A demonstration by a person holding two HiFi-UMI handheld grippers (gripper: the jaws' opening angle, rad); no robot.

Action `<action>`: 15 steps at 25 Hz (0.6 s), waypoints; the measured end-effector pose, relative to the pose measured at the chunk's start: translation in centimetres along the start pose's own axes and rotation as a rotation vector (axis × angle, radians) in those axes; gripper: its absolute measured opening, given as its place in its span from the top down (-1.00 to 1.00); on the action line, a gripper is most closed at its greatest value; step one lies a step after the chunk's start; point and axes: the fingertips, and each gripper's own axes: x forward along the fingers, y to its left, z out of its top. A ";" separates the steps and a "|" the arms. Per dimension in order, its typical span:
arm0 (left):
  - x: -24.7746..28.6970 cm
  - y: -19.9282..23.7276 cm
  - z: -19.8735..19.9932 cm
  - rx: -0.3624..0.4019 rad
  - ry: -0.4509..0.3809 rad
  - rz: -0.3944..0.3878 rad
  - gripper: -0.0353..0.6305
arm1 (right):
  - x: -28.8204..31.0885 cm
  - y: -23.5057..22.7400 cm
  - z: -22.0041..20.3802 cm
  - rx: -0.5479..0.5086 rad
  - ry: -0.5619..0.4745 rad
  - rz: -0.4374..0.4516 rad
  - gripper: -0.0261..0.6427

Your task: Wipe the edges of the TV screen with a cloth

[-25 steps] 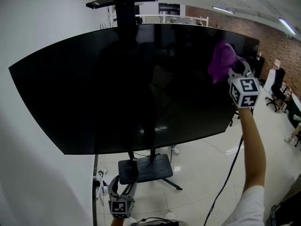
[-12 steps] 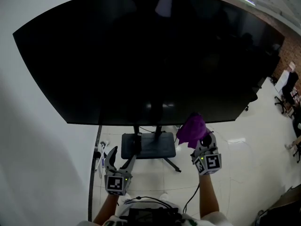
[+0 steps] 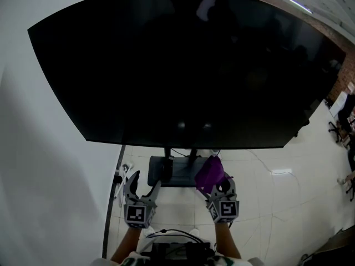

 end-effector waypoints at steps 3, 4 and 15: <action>-0.2 0.2 0.0 -0.006 -0.006 0.002 -0.05 | 0.3 0.6 0.0 0.003 -0.001 0.004 0.66; -0.3 0.2 0.0 -0.009 -0.008 0.003 -0.05 | 0.3 0.7 0.2 0.006 0.000 0.004 0.66; -1.1 0.8 -0.3 -0.010 0.001 0.012 -0.05 | 0.8 1.3 0.9 -0.003 -0.014 0.019 0.66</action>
